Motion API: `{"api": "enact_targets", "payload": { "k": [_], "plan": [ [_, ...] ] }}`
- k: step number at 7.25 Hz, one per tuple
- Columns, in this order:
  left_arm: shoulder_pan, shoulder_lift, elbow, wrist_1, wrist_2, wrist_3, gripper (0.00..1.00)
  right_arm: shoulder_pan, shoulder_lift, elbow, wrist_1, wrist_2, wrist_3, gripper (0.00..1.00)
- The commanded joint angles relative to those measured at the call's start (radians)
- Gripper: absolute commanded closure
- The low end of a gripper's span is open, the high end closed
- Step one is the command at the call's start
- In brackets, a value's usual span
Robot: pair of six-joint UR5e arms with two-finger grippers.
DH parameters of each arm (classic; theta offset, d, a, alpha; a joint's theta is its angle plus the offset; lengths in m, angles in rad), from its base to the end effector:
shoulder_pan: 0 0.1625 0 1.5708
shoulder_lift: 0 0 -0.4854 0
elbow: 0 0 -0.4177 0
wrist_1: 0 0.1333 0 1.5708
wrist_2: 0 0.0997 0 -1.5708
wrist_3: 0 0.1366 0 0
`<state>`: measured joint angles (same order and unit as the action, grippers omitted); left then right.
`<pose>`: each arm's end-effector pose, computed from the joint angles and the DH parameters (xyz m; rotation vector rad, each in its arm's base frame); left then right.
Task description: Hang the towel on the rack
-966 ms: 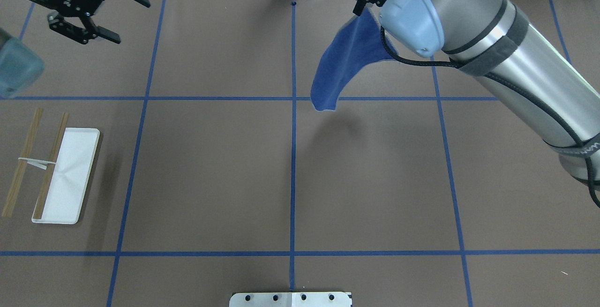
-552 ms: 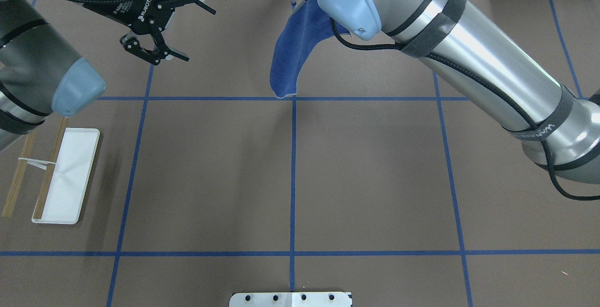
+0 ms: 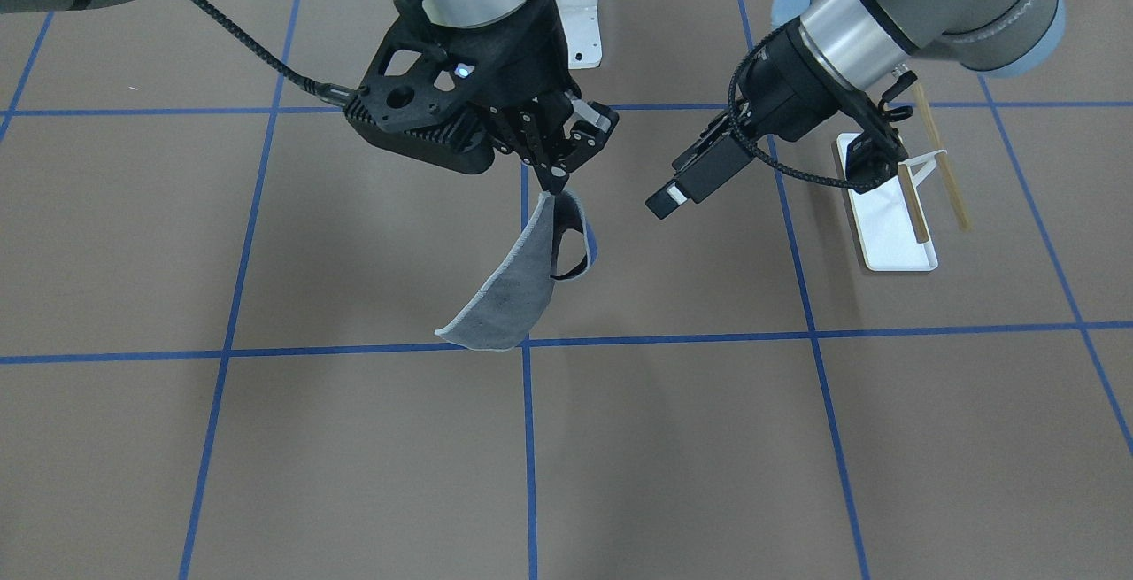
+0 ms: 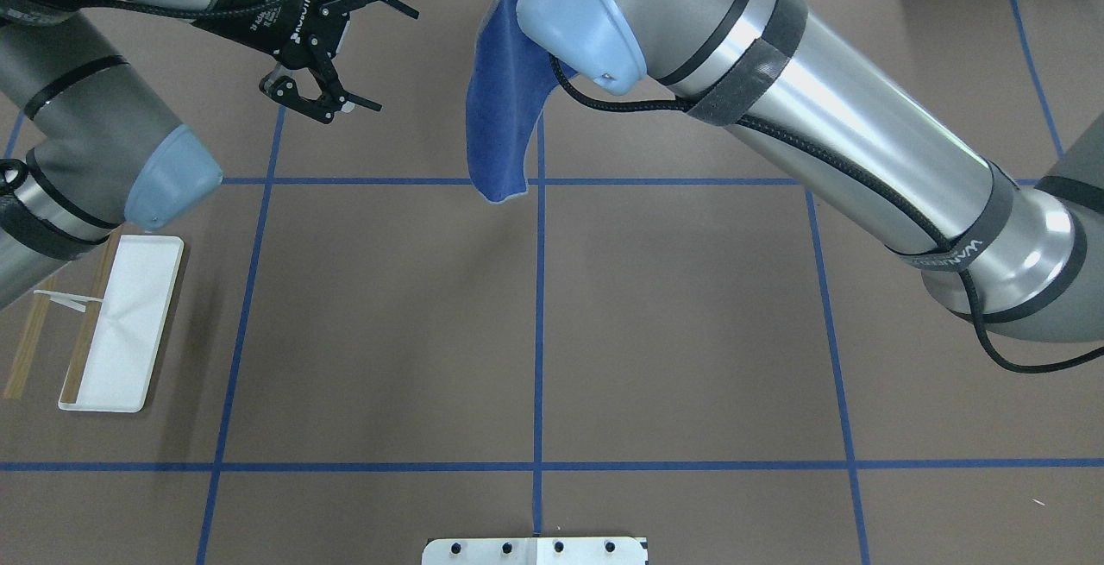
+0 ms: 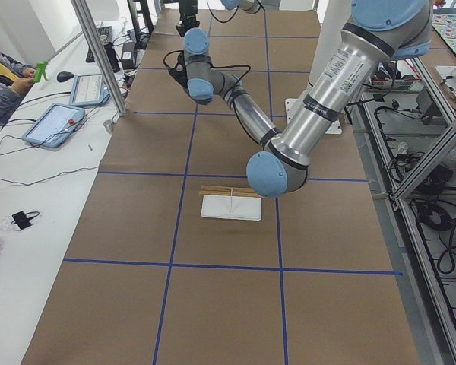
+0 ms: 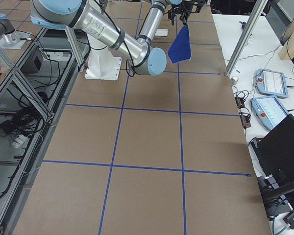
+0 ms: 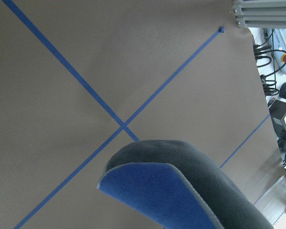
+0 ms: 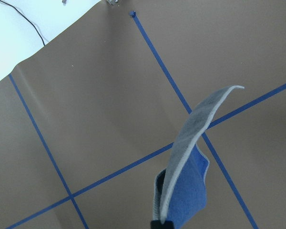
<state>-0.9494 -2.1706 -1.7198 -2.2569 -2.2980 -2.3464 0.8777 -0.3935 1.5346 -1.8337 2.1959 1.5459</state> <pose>0.3698 -0.5895 0.1939 -0.4881 1.4518 -0.8745 -0.4517 -0.6274 -0.0371 -0.1566 -1.0268 0.5018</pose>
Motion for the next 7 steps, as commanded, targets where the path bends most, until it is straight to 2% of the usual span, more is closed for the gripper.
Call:
{"api": "enact_targets", "payload": {
  "k": [1, 7],
  "plan": [
    [0.003, 0.0, 0.045, -0.143, 0.038, -0.14, 0.02, -0.026, -0.002, 0.027, 0.001, -0.025, -0.003, 1.0],
    [0.037, 0.0, 0.031, -0.15, 0.058, -0.169, 0.04, -0.052, 0.027, 0.067, 0.016, -0.057, -0.007, 1.0]
  ]
}}
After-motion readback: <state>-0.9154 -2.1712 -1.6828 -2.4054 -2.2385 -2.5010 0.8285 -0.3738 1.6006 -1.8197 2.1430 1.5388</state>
